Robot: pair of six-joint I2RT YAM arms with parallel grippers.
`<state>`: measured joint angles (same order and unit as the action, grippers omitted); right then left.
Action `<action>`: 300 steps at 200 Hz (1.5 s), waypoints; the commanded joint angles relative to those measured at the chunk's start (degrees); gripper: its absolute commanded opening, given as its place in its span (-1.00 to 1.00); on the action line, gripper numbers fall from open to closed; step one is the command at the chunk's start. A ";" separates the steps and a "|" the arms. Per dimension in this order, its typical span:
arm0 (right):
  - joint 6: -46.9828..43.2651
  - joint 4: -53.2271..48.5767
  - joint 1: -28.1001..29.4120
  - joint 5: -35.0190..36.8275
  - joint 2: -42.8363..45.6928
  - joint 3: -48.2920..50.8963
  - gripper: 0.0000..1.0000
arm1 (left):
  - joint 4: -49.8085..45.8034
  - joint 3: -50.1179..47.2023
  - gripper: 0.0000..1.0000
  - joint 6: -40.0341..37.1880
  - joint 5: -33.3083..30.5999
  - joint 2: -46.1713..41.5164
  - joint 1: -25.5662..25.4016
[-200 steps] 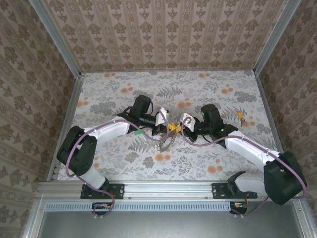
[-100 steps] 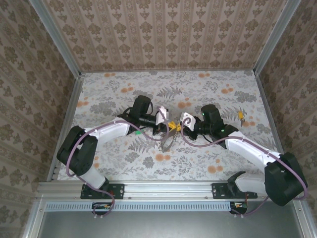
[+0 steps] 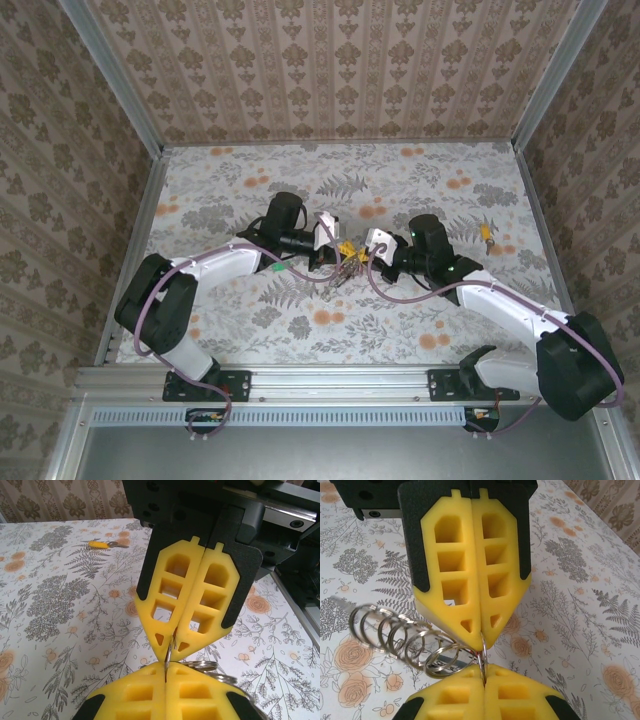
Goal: Put the keys on the keyring
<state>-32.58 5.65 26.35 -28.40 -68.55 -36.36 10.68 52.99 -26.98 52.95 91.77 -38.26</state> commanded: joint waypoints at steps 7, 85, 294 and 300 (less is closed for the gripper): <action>0.31 2.11 -0.16 0.23 0.97 -0.70 -1.00 | -4.36 1.66 -0.86 -2.23 3.43 0.03 -0.15; 1.19 0.96 -0.51 -3.32 -0.18 -2.51 -1.00 | -10.59 5.17 -0.62 -6.39 4.71 2.43 -0.58; 11.52 2.65 -0.60 6.86 10.44 4.05 -0.46 | -1.51 2.89 -1.00 4.16 -4.81 0.50 -0.62; 13.37 2.78 -0.57 8.39 11.93 4.50 -0.46 | -0.66 2.31 -1.00 5.08 -5.52 0.04 -0.62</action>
<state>-25.69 5.39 25.65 -25.52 -61.78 -34.70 4.91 57.10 -27.55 50.35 94.98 -39.03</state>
